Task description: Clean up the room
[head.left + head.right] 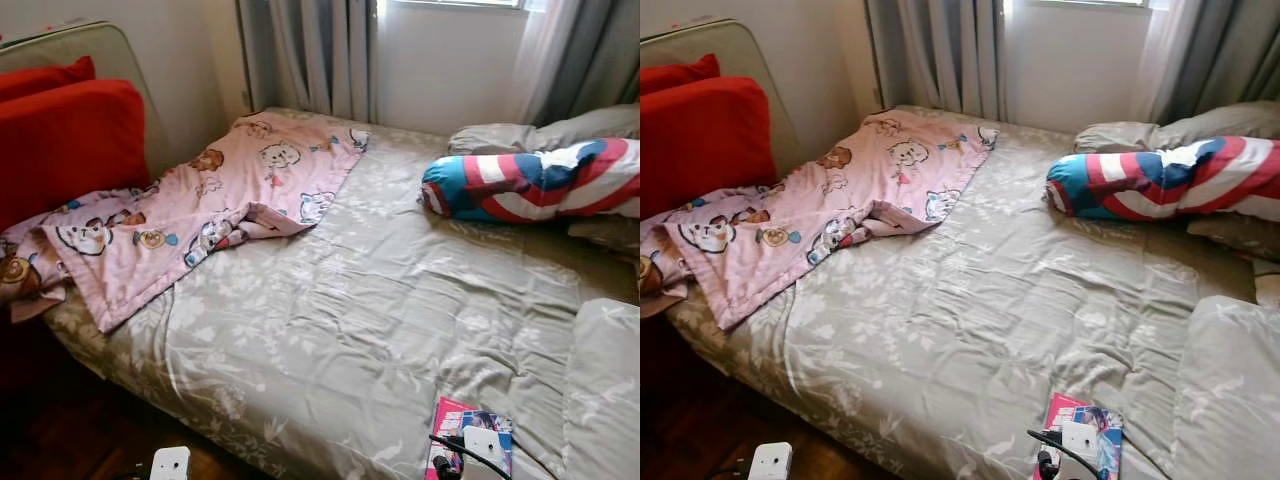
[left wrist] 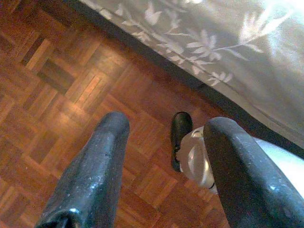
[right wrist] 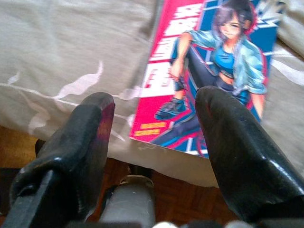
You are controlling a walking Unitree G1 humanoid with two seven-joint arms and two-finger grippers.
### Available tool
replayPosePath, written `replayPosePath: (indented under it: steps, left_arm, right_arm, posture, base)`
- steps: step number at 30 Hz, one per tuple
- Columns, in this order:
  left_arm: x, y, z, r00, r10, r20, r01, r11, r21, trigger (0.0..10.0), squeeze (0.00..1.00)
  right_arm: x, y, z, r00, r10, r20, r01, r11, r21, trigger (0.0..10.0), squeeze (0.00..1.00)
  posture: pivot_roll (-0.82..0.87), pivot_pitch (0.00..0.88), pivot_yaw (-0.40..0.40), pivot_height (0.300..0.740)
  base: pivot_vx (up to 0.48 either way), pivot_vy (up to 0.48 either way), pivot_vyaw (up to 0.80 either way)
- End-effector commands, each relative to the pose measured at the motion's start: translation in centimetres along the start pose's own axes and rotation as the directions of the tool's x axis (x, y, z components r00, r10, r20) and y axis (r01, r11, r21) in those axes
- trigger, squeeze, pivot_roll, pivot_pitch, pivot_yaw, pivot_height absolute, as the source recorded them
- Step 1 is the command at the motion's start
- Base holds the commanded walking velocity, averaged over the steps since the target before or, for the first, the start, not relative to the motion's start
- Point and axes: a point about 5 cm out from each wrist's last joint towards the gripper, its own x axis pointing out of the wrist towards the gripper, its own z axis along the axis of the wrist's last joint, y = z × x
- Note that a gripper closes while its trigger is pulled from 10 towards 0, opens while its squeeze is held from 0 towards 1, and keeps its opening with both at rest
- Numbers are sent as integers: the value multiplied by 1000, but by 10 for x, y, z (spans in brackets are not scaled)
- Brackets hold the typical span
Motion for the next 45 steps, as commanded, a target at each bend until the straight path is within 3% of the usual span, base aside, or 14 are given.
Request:
replayPosePath:
  steps: [1, 45]
  left_arm:
    - [-1, 4, 0, 1000, 2, -5, -2, 1000, 21, 10000, 0]
    - [-1, 5, -2, 1000, -2, -9, 3, 999, 32, 10000, 0]
  right_arm:
    - [0, 5, -3, 1000, 11, -7, -11, 1000, 8, 10000, 0]
    - [0, 10, -2, 1000, 26, -11, -26, 999, 32, 10000, 0]
  posture:
    - [17, 0, 24, 740]
    - [19, 0, 35, 740]
  base:
    - [0, 270, 0]
    - [0, 280, 0]
